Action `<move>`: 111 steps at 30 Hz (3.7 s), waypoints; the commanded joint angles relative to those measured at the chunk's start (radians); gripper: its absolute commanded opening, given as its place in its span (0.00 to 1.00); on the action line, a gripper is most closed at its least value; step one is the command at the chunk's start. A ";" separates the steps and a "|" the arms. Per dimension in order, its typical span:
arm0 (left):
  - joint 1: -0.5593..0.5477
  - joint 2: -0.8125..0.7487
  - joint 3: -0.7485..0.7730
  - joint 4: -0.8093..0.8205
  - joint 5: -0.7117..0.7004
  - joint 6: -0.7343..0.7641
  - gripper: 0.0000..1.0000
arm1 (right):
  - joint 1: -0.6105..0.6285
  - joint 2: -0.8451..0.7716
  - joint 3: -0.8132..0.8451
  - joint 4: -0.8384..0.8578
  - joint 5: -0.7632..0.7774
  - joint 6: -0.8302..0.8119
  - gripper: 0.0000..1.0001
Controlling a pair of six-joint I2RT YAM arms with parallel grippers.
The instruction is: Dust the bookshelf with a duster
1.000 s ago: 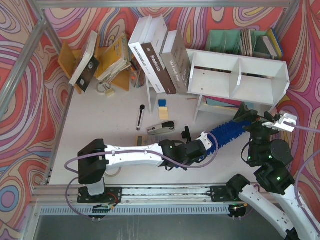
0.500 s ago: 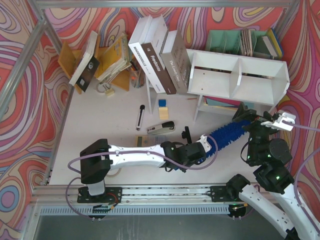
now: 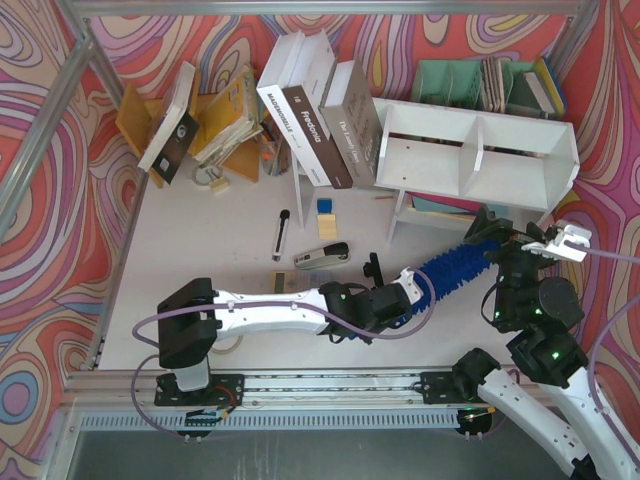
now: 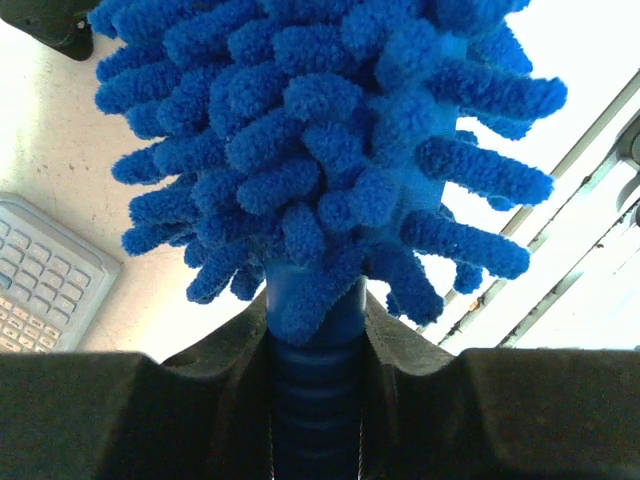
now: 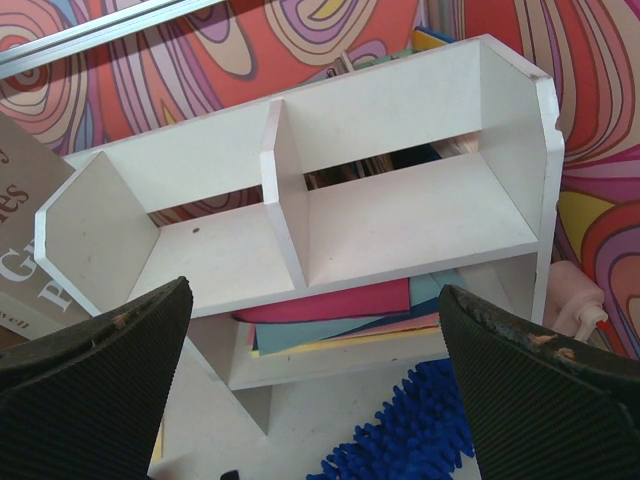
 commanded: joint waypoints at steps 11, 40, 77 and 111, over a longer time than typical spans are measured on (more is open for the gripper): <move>0.002 -0.008 0.002 0.091 -0.011 -0.019 0.00 | -0.004 -0.014 0.003 0.009 0.005 -0.001 0.99; -0.002 0.033 -0.025 0.063 0.009 -0.050 0.00 | -0.004 -0.007 0.004 0.007 0.003 -0.002 0.99; -0.029 -0.141 -0.036 -0.010 -0.115 -0.110 0.00 | -0.004 -0.025 0.003 0.010 0.007 -0.005 0.99; 0.017 -0.144 -0.225 -0.152 -0.132 -0.370 0.00 | -0.004 -0.034 0.003 0.004 0.013 0.001 0.99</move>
